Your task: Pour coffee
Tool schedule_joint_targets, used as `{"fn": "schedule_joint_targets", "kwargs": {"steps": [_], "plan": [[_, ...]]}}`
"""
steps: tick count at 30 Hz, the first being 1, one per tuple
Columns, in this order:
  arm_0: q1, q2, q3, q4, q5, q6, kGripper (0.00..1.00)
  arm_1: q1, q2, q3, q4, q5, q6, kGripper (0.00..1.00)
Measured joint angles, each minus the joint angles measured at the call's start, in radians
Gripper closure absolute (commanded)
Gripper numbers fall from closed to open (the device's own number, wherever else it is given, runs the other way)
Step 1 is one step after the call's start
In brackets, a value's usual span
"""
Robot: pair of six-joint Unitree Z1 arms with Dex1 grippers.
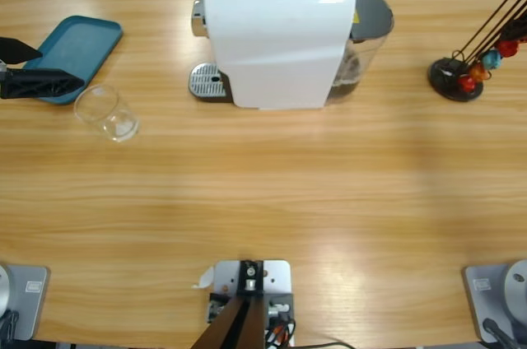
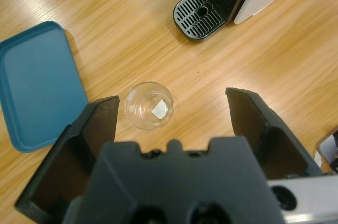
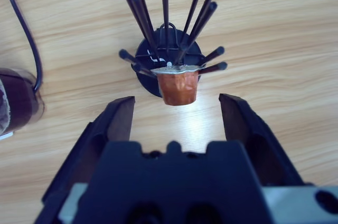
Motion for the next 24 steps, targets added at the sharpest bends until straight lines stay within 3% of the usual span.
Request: {"fn": "schedule_joint_targets", "kwargs": {"steps": [4,7,14,17,24], "plan": [[0.000,0.000,0.000,0.001,0.000,0.001,0.133,0.000,0.002,-0.012,0.000,-0.004,0.000,0.294],[0.000,0.000,0.000,0.002,0.002,0.001,0.133,0.000,0.002,-0.022,0.000,-0.004,0.000,0.368],[0.000,0.000,0.000,0.003,0.004,0.001,0.133,0.000,0.002,-0.023,0.000,-0.004,0.000,0.379],[0.000,0.000,0.000,0.005,0.005,0.001,0.133,0.000,0.002,-0.023,0.000,-0.004,0.000,0.497],[0.000,0.000,0.000,0.008,0.005,0.001,0.133,0.000,0.002,-0.023,0.000,-0.004,0.000,0.501]]}}
